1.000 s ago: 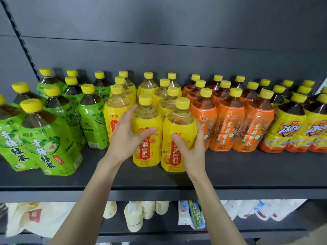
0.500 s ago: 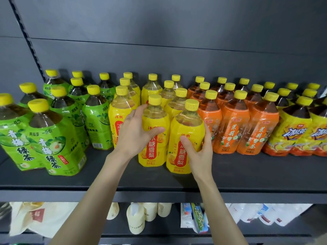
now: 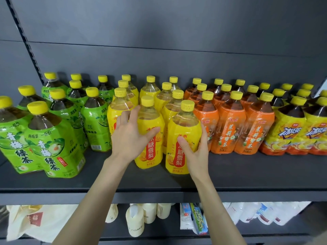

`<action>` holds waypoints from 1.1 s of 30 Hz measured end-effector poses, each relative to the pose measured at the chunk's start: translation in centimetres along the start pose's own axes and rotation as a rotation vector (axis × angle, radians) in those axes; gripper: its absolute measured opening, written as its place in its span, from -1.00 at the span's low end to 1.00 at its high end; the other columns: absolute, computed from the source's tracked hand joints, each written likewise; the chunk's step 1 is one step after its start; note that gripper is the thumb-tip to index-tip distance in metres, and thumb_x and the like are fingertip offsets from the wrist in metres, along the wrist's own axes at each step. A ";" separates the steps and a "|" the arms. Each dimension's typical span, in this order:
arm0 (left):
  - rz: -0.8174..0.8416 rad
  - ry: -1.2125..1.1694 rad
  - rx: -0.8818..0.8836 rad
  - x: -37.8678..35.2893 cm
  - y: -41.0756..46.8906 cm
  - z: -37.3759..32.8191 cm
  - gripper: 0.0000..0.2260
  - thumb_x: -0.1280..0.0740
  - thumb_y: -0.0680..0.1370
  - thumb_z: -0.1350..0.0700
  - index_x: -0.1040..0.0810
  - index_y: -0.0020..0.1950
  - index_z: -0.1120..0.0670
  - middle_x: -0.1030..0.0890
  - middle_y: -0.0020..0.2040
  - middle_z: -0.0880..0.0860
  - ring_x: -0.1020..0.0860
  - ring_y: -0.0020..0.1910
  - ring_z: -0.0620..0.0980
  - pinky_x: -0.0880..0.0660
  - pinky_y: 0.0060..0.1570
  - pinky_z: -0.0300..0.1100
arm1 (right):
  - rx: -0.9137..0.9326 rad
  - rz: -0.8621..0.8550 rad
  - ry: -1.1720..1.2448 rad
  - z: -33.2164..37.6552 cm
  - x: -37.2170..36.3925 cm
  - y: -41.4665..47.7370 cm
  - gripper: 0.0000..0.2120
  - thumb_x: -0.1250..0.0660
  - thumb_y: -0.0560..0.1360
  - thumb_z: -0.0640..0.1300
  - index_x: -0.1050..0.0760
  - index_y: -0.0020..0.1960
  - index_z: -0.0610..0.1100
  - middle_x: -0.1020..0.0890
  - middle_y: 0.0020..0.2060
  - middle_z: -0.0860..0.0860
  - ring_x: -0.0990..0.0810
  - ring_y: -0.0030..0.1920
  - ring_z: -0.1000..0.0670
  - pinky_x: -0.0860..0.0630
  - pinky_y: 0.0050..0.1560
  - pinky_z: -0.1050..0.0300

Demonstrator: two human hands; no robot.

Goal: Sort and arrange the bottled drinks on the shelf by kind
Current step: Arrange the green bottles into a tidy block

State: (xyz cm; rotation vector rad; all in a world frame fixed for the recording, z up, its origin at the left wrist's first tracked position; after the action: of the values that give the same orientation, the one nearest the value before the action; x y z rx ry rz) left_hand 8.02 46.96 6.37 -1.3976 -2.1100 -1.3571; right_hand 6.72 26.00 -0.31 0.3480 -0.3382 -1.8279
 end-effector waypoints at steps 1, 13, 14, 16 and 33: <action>0.044 -0.063 -0.008 -0.2 0.1 0.3 -0.24 -0.42 0.41 -0.19 -0.22 0.51 0.03 -0.38 0.32 0.11 -0.30 0.35 0.10 -0.39 0.16 -0.01 | -0.001 0.001 0.003 -0.1 0.0 0.0 -0.14 -0.44 0.32 0.24 -0.14 0.51 0.08 -0.38 0.41 0.02 -0.39 0.40 -0.01 -0.41 0.33 -0.21; -0.061 -0.010 -0.045 -0.4 0.4 -0.9 -0.34 -0.43 0.45 -0.09 -0.32 0.45 0.16 -0.47 0.28 0.20 -0.36 0.31 0.19 -0.35 0.21 -0.01 | -0.002 0.019 0.025 -0.2 0.0 0.0 -0.17 -0.44 0.31 0.21 -0.17 0.49 0.12 -0.40 0.40 0.01 -0.42 0.38 -0.02 -0.44 0.30 -0.21; -0.060 -0.017 -0.051 -0.4 0.3 -0.9 -0.34 -0.43 0.45 -0.08 -0.32 0.45 0.17 -0.47 0.29 0.20 -0.36 0.32 0.19 -0.34 0.23 -0.01 | -0.004 0.024 0.031 -0.2 0.0 0.0 -0.17 -0.44 0.32 0.19 -0.18 0.49 0.10 -0.40 0.40 0.01 -0.42 0.38 -0.02 -0.44 0.30 -0.21; -0.022 -0.028 -0.068 -0.5 0.3 -0.7 -0.34 -0.41 0.47 -0.08 -0.30 0.46 0.16 -0.46 0.33 0.18 -0.35 0.34 0.17 -0.34 0.26 0.00 | 0.002 0.039 0.051 -0.1 -0.2 -0.2 -0.19 -0.45 0.35 0.13 -0.18 0.50 0.04 -0.42 0.38 0.01 -0.44 0.35 0.00 -0.46 0.29 -0.18; 0.071 -0.150 0.015 -1.0 3.5 -0.6 -0.47 -0.16 0.56 -0.25 -0.45 0.32 0.12 -0.52 0.26 0.08 -0.29 0.34 0.09 -0.15 0.29 0.04 | -0.013 0.092 0.093 0.2 -2.4 -2.1 -0.25 -0.45 0.32 0.18 -0.28 0.44 0.04 -0.53 0.26 0.13 -0.53 0.25 0.11 -0.55 0.18 0.08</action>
State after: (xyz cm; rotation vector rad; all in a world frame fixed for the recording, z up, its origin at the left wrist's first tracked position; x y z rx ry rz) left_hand 11.33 46.23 7.96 -1.5977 -2.1355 -1.2421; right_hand 5.48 28.91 -0.79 0.4007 -0.2739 -1.7175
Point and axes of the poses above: each hand's wrist, its own y-axis towards the middle knuckle, its own x-axis out of the back of the hand, z = x × y, the point moved 8 cm from there along y, towards the middle knuckle
